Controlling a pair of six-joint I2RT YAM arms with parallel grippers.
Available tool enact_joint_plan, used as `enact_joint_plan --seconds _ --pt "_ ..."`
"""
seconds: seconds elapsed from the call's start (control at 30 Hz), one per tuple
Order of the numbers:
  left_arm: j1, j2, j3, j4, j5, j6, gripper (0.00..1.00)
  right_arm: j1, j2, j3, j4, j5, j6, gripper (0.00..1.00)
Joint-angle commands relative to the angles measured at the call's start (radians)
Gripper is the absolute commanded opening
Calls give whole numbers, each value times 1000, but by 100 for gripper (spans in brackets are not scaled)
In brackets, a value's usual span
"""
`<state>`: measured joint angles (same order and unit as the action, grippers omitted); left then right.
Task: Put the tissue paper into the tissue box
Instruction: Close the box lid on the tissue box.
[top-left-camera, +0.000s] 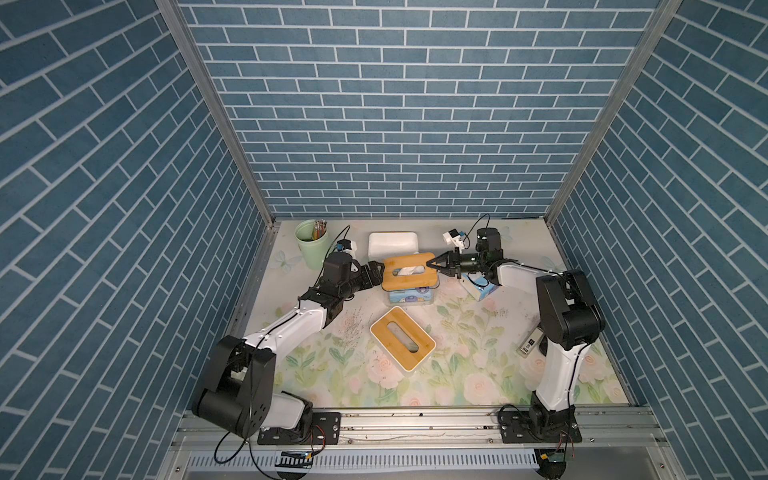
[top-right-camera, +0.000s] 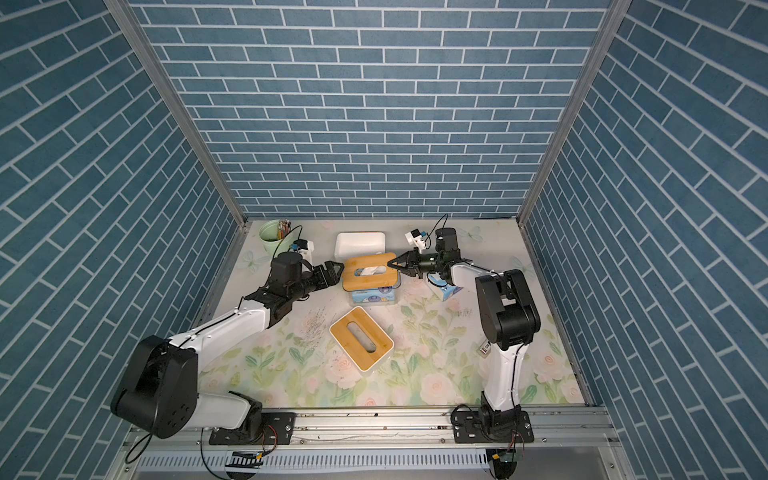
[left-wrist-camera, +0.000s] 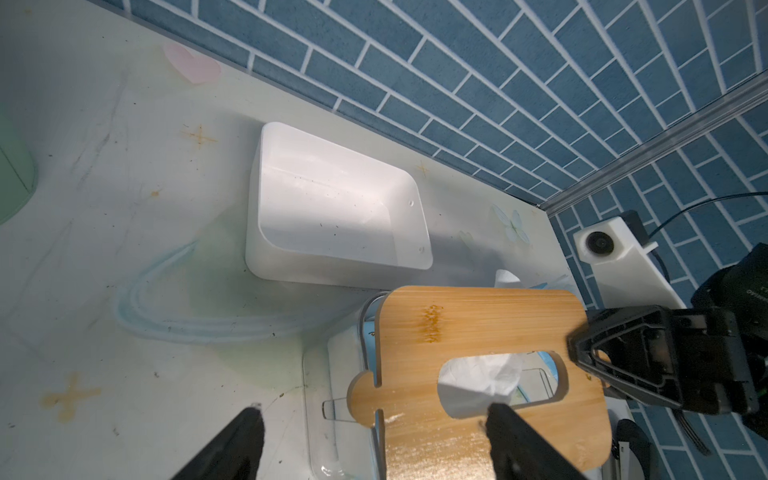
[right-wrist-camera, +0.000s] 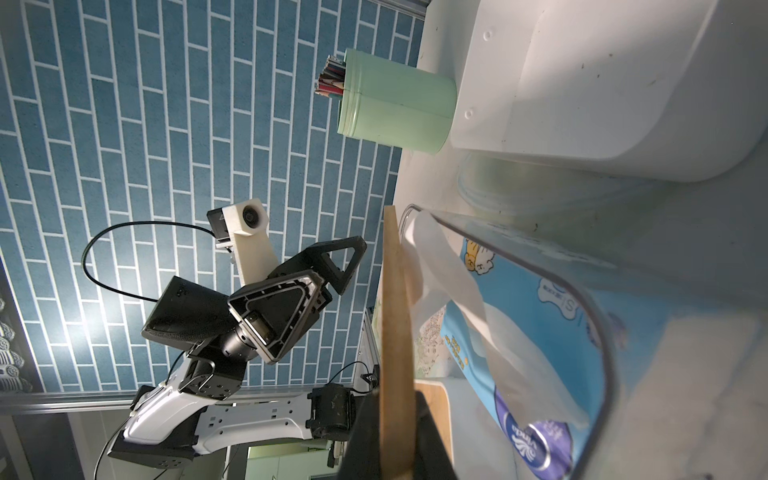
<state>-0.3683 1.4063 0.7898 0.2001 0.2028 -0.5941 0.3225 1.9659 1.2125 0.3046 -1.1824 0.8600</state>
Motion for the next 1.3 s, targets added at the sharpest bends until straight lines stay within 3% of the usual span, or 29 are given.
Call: enact_joint_plan --seconds 0.0,0.27,0.6,0.87,1.27 --pt "-8 12 29 12 -9 2 88 0 23 18 -72 40 2 12" --pt "-9 21 31 6 -21 4 88 6 18 26 -96 58 2 18" --pt "-10 23 32 -4 -32 7 88 14 34 71 -147 78 -5 19" --pt "-10 31 39 -12 -31 10 89 23 54 157 -311 111 -118 19" --pt "-17 69 53 1 0 12 88 25 22 121 -261 127 -79 19"
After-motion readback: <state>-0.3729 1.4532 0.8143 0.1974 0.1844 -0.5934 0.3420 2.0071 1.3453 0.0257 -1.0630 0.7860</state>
